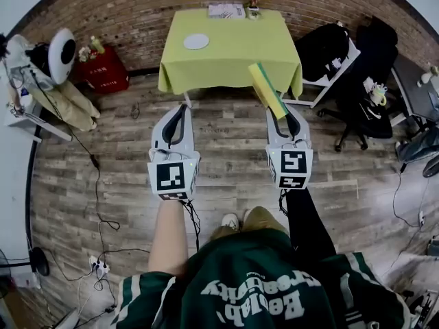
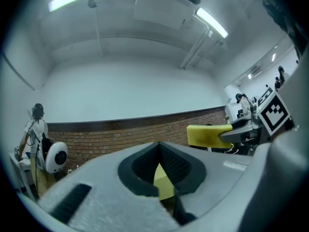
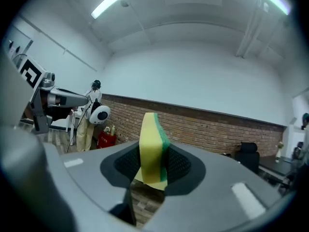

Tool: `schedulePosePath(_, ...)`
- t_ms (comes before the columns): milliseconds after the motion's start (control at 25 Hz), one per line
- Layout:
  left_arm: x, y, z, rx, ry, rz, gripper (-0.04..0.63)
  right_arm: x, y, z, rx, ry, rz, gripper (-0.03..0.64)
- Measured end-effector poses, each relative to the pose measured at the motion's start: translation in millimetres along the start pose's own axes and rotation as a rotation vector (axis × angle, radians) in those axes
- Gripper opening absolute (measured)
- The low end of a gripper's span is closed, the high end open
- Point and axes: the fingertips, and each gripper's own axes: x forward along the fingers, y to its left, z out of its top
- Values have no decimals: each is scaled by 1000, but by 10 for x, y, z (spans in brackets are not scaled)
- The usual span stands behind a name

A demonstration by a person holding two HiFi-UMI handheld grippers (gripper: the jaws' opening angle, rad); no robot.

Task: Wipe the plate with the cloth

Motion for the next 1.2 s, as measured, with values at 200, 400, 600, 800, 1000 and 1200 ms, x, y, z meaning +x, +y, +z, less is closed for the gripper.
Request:
schedulePosePath(200, 77, 45, -29, -1, 10, 2, 3, 125, 6, -2, 13, 0, 12, 133)
schedulePosePath(400, 250, 133, -94, -7, 18, 17, 3, 370, 15, -67, 6, 5, 38, 133)
schedulePosePath(600, 535, 201, -193, 0, 40, 17, 3, 714, -25, -118, 18, 11, 59, 133)
schedulePosePath(800, 898, 292, -250, 12, 46, 21, 3, 1107, -123, -179, 31, 10, 73, 133)
schedulePosePath(1000, 1373, 386, -305, 11, 52, 33, 3, 1581, -330, -192, 36, 5, 85, 133)
schedulePosePath(1200, 1834, 477, -369, 6, 64, 36, 3, 2045, -521, -187, 44, -1, 96, 133)
